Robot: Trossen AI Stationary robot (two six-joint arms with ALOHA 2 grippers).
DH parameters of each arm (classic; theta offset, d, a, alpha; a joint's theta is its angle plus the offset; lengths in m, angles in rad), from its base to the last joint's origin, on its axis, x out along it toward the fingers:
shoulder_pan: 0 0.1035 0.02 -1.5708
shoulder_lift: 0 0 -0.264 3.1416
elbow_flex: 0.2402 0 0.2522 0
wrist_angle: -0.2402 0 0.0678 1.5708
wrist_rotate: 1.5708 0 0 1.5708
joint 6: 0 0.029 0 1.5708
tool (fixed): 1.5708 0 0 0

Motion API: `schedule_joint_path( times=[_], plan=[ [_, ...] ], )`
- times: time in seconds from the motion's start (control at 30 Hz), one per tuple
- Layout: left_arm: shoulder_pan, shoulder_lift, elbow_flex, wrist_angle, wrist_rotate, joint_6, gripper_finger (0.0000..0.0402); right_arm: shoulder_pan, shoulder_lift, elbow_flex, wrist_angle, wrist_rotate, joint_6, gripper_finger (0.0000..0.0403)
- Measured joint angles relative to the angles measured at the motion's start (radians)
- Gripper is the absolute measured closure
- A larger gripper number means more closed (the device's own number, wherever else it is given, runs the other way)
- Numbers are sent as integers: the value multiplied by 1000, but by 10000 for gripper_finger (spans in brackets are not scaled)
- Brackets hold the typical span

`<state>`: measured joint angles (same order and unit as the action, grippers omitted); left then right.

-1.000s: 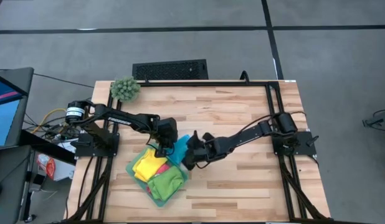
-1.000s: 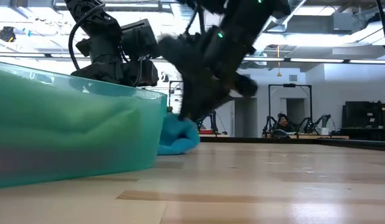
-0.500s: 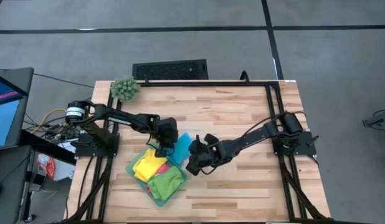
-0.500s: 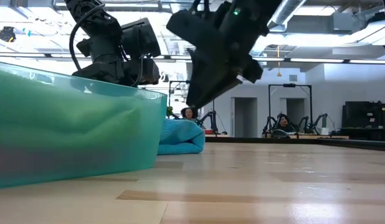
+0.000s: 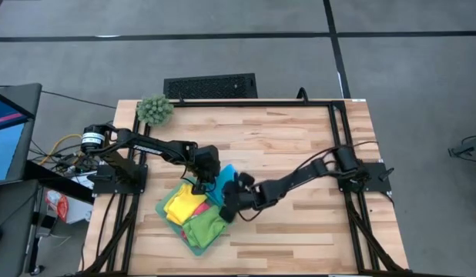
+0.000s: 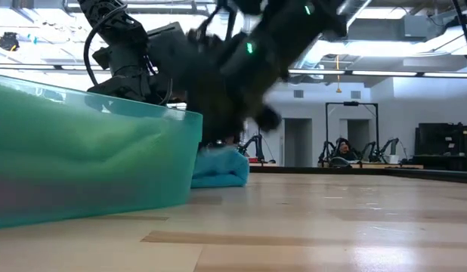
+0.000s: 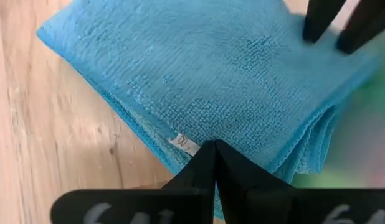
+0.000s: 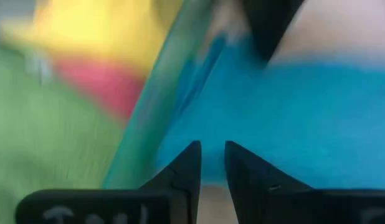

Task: Fold microfiber towels
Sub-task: Stack the folded blue towel on top of the folded yellow towel inside the green bin

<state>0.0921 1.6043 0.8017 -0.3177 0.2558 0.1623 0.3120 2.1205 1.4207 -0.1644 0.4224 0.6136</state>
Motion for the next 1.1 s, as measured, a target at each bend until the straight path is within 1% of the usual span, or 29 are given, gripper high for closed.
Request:
schedule_joint_path(
  times=[0.07,0.13,0.33,0.43,0.5,0.57,0.63,0.67,0.77,0.87,0.93,1.0,1.07,1.1],
  plan=[
    [0,0,0,-1,0,0,401,4,44,-2,18,-42,36,309],
    [0,0,0,-5,0,0,401,5,47,-4,5,-60,49,312],
    [0,0,0,-6,0,9,401,0,2,-3,-25,-56,13,317],
    [0,0,0,-6,0,9,401,-2,-54,-3,-43,-53,-28,316],
    [2,-2,2,-12,-5,-1,401,-4,-99,0,-52,-26,-43,316],
    [7,-9,19,-33,-8,-23,401,-5,-142,0,-118,33,-36,317],
    [21,-27,41,-62,-6,-43,401,-8,-175,0,-197,76,18,317],
    [26,-35,54,-80,-6,-54,401,-15,-187,-1,-235,79,55,316],
    [51,-61,84,-139,-6,-91,401,-33,-201,-1,-308,54,156,312],
    [81,-76,105,-182,-3,-131,401,-37,-180,-2,-330,25,192,309],
    [117,-79,105,-189,35,-199,401,-33,-169,-2,-342,-3,243,308],
    [164,-79,105,-180,115,-258,394,-29,-168,-2,-368,-33,294,308],
    [210,-77,105,-178,175,-290,375,-17,-174,-3,-402,-31,347,307],
    [229,-74,105,-179,187,-293,362,-12,-180,-3,-421,-23,369,307]
  ],
)
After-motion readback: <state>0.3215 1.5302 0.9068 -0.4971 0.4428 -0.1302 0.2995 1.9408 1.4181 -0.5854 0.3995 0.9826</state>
